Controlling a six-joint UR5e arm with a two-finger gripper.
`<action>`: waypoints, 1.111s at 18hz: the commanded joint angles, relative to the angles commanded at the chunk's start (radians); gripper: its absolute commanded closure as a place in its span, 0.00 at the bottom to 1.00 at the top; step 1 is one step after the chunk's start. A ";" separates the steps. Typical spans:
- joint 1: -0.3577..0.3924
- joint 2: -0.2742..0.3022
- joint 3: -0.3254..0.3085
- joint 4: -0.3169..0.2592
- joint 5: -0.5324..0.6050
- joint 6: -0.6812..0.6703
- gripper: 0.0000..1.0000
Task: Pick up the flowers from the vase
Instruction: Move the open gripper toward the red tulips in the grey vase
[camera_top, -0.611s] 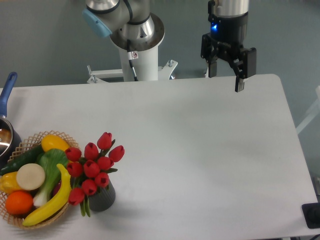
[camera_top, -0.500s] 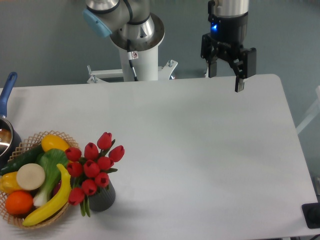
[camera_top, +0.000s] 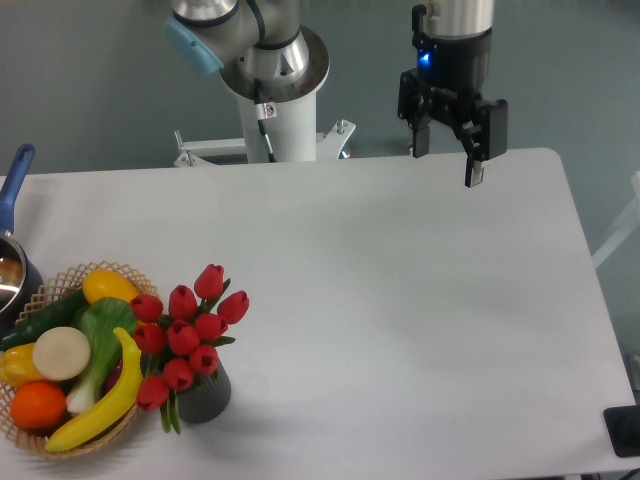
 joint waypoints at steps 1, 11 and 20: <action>-0.003 0.006 -0.005 0.003 -0.003 -0.034 0.00; -0.023 0.035 -0.180 0.238 -0.189 -0.416 0.00; -0.092 0.037 -0.285 0.236 -0.345 -0.556 0.00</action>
